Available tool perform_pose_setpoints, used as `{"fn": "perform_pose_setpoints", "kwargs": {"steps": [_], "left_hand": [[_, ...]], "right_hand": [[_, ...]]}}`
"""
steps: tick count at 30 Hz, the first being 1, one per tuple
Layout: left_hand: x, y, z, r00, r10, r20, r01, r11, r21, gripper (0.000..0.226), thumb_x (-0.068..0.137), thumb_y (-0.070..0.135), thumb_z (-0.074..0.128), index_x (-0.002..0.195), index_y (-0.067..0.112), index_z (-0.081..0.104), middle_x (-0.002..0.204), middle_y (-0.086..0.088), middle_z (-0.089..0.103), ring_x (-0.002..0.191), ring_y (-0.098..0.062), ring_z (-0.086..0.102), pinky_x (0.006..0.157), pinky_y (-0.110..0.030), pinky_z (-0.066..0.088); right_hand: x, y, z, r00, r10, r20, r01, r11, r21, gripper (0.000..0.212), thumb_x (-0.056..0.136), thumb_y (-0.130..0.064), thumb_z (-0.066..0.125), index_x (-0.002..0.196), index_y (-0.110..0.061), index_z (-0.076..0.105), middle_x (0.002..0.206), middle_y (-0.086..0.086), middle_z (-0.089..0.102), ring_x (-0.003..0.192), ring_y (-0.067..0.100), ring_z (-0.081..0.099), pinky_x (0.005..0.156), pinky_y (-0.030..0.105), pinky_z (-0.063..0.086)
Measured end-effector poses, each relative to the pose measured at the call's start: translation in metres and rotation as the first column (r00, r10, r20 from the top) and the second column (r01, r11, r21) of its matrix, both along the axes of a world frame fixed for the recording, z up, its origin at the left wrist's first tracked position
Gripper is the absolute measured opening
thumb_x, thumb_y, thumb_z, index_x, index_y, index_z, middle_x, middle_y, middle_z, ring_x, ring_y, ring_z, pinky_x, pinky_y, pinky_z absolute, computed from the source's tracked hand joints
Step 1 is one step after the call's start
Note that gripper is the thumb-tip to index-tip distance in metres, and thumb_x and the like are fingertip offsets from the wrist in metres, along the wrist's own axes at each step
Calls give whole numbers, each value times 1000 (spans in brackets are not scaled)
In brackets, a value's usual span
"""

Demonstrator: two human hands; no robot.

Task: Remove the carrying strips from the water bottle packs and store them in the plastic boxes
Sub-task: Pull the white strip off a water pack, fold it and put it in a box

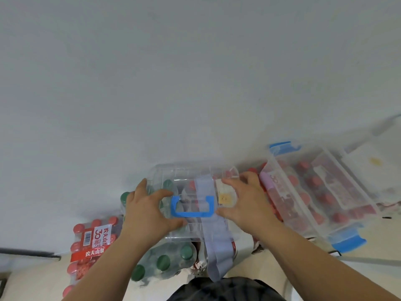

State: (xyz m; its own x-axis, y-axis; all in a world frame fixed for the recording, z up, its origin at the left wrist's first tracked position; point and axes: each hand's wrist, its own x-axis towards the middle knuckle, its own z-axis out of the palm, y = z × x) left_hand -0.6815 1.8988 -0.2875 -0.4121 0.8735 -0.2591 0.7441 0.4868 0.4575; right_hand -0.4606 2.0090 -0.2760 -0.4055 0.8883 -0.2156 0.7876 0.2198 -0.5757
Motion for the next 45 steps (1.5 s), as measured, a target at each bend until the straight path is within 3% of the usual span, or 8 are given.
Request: {"fn": "perform_pose_setpoints", "kwargs": {"steps": [5,10,23,30,35,39,42,45], "left_hand": [[32,15,48,994,-98,-37,103,981,163,74,49,65,86,117,49,62,163,-5,14,143,-31,24,113,-46,33],[64,63,79,954,-300,-6,292,924,248,72,44,65,85,110,52,61,163,-3,15,142,-30,25,112,-40,31],[188,202,95,618,-782,-82,786,615,68,69,49,65,86,111,46,63,164,-4,11,148,-25,9,117,-40,21],[223,238,80,465,-882,-76,878,470,-88,75,38,71,85,103,40,62,166,4,1,148,-23,9,112,-39,34],[232,240,77,427,-898,-104,894,436,-99,87,41,76,81,118,42,57,167,1,1,148,-23,11,115,-41,33],[227,235,73,506,-841,-194,856,517,-11,90,52,81,73,132,43,52,167,2,4,149,-25,12,119,-42,25],[219,224,66,537,-796,-281,823,568,-36,99,54,93,53,141,47,41,167,4,2,150,-27,7,121,-45,16],[210,215,55,551,-796,-248,807,585,-85,108,50,99,45,145,51,30,167,4,-3,152,-28,2,122,-47,12]], "right_hand": [[49,-11,55,997,-78,-13,79,977,197,79,63,-43,91,133,-44,55,130,-11,24,113,7,42,94,18,37],[103,-19,75,955,-279,-97,295,912,285,80,57,-52,91,130,-43,59,129,-12,27,113,13,48,92,28,49],[206,-28,42,662,-728,-180,747,659,84,84,58,-52,93,133,-46,55,125,-16,24,107,19,56,97,41,54],[196,-15,26,611,-759,-223,776,631,-22,81,68,-47,89,139,-29,55,135,-9,28,81,4,56,79,24,48],[199,-11,20,585,-777,-232,801,598,20,75,73,-50,84,139,-27,56,136,-7,30,99,11,58,88,25,49],[204,-19,9,538,-793,-286,834,549,47,71,75,-51,82,139,-31,57,139,-9,33,126,12,48,102,27,45],[203,-23,4,505,-796,-333,845,535,0,72,76,-51,81,141,-36,53,140,-11,32,125,12,49,104,28,46],[199,-26,2,485,-796,-362,851,525,-17,72,77,-46,82,141,-36,51,138,-14,30,116,10,53,99,26,48]]}}
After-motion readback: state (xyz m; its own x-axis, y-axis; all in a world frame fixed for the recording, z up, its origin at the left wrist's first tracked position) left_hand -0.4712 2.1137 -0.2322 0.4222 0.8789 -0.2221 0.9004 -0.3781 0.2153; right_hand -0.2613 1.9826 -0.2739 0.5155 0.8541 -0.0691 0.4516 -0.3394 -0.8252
